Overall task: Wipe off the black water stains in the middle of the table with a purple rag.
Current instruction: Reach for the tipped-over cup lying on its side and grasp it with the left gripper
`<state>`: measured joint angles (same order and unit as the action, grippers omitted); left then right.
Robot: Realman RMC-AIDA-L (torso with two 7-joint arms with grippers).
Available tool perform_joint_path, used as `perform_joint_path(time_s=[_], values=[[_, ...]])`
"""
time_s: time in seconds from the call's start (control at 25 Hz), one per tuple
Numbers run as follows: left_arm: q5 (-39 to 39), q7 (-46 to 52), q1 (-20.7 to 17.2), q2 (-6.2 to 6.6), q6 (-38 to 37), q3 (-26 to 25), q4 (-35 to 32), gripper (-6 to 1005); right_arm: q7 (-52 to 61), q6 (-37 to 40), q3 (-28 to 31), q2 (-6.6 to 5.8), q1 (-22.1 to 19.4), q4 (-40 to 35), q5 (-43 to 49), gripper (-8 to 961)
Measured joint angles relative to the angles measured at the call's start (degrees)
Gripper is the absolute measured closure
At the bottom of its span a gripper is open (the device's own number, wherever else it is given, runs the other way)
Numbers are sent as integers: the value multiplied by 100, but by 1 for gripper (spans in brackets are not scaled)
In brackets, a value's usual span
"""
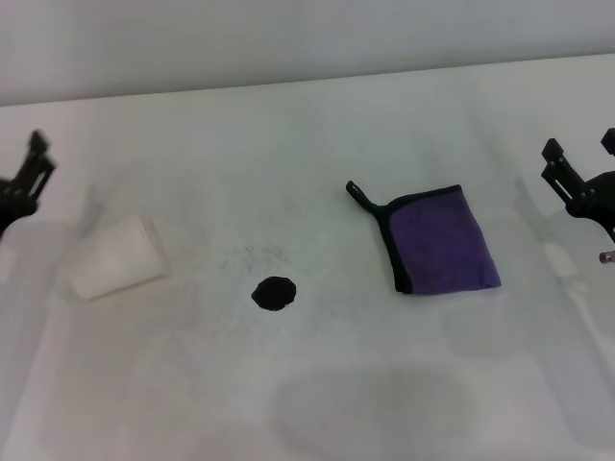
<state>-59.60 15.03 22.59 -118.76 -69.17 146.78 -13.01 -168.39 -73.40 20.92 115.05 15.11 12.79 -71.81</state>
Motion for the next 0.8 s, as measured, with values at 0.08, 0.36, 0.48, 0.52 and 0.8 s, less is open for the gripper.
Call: perform_joint_path(time_s=[0.08, 0.36, 0.48, 0.52, 0.8], values=[[374, 435, 146, 57, -66, 0, 0, 154, 0, 3, 0, 0, -2, -1, 0, 109], [1972, 2425, 713, 579, -474, -4, 67, 154, 0, 28, 0, 0, -18, 15, 6, 109], [2837, 3291, 964, 850, -731, -10, 121, 154, 0, 41, 0, 0, -17, 27, 5, 109], [3135, 3587, 1110, 931, -779, -5, 218, 155, 0, 46, 0, 0, -17, 29, 5, 109], [4990, 5591, 2379, 1028, -1557, 397, 2360, 155, 0, 108, 13, 0, 31, 14, 0, 109]])
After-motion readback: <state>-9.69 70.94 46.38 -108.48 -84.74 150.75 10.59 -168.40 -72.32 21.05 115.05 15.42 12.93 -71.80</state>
